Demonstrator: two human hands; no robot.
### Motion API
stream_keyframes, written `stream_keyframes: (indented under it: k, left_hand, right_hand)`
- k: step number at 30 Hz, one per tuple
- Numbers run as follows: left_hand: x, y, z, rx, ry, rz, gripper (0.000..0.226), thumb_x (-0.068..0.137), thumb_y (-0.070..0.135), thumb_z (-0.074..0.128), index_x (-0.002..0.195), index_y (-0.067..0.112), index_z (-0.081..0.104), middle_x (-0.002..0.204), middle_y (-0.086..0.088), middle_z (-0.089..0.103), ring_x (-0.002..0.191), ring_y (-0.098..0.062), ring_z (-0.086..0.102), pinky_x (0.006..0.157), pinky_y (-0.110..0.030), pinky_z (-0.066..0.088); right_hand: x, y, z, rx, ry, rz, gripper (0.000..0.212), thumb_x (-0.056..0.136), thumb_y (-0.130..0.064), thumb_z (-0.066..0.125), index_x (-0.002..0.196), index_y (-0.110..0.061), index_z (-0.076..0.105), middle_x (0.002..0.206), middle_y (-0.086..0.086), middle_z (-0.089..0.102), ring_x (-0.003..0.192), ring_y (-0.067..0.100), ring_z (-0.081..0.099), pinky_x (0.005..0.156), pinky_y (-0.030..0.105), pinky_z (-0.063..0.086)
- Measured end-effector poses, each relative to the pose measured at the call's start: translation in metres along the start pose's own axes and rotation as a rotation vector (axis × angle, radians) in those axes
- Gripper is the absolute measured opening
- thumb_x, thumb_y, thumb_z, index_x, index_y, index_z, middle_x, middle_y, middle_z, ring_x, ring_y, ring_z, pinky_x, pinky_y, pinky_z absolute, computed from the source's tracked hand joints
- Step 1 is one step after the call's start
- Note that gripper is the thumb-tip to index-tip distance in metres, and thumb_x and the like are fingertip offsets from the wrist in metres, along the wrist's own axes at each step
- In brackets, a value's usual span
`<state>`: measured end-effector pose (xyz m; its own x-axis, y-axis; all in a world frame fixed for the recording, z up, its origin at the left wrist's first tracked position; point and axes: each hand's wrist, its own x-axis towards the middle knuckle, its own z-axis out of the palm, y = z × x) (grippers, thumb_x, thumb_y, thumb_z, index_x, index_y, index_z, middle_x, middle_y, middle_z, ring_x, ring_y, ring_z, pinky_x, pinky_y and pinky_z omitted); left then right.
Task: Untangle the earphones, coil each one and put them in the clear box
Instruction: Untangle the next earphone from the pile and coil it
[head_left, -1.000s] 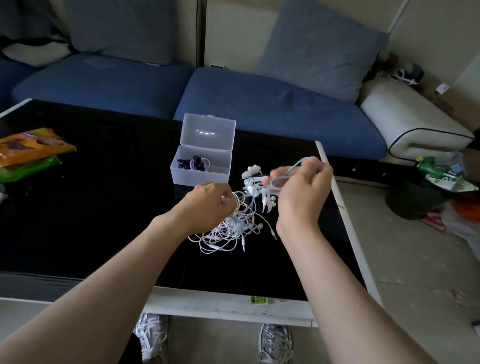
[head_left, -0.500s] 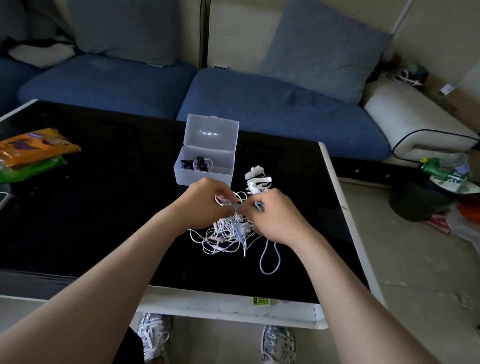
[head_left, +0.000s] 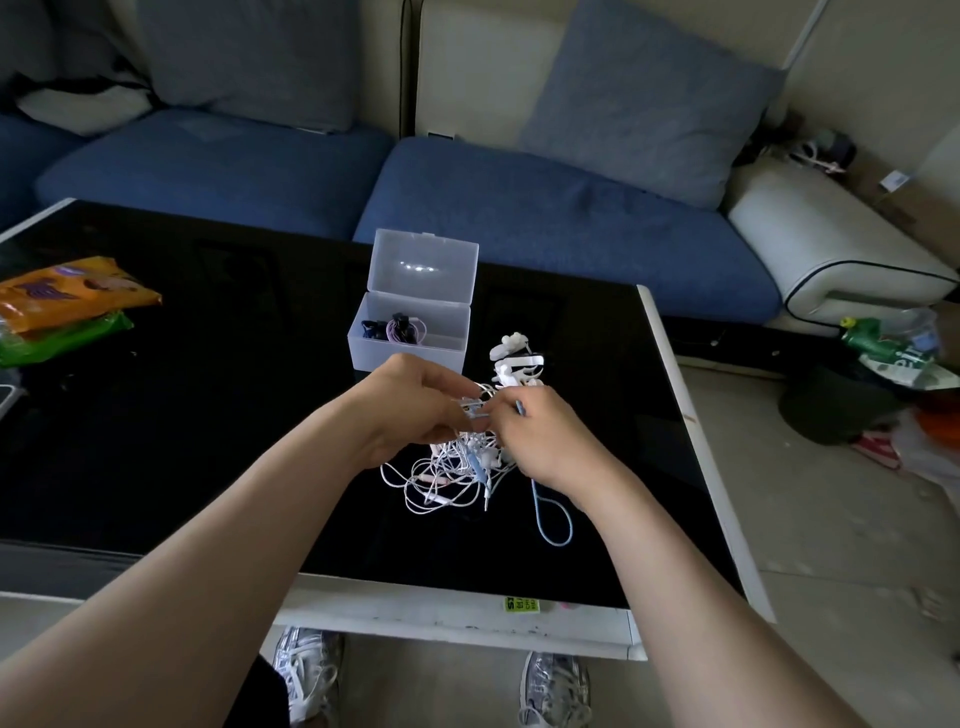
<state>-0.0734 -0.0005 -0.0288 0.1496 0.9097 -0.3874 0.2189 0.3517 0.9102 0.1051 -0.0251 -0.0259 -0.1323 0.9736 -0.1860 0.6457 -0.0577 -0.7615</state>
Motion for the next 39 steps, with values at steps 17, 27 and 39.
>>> stream_keyframes:
  k: [17, 27, 39]
  left_hand:
    - [-0.005, 0.01, 0.002, -0.098, -0.145, -0.143, 0.019, 0.096, 0.001, 0.065, 0.109, -0.012, 0.069, 0.102, -0.023, 0.069, 0.087, -0.032, 0.076, 0.075, -0.035, 0.062]
    - [-0.001, 0.005, -0.002, -0.024, -0.156, -0.089, 0.017, 0.094, 0.003, 0.072, 0.106, -0.009, 0.075, 0.092, -0.019, 0.076, 0.081, -0.019, 0.074, 0.092, -0.037, 0.063]
    - [-0.005, 0.004, -0.003, 0.273, -0.041, 0.258, 0.028, 0.093, 0.038, 0.08, 0.117, 0.031, 0.066, 0.095, -0.011, 0.074, 0.058, -0.011, 0.062, 0.056, -0.023, 0.052]
  right_hand:
    - [-0.003, -0.003, 0.0, 0.242, 0.043, -0.005, 0.028, 0.107, -0.014, 0.044, 0.096, -0.019, 0.069, 0.065, 0.001, 0.063, 0.054, 0.009, 0.057, 0.06, 0.029, 0.048]
    - [0.004, 0.01, 0.001, -0.137, 0.254, -0.374, 0.014, 0.087, -0.05, 0.069, 0.093, -0.041, 0.079, 0.08, -0.009, 0.074, 0.079, 0.009, 0.069, 0.084, 0.047, 0.055]
    - [0.006, -0.001, 0.011, 0.136, 0.394, -0.137, 0.01, 0.099, -0.017, 0.07, 0.092, -0.023, 0.071, 0.09, -0.01, 0.074, 0.087, 0.008, 0.071, 0.08, 0.03, 0.053]
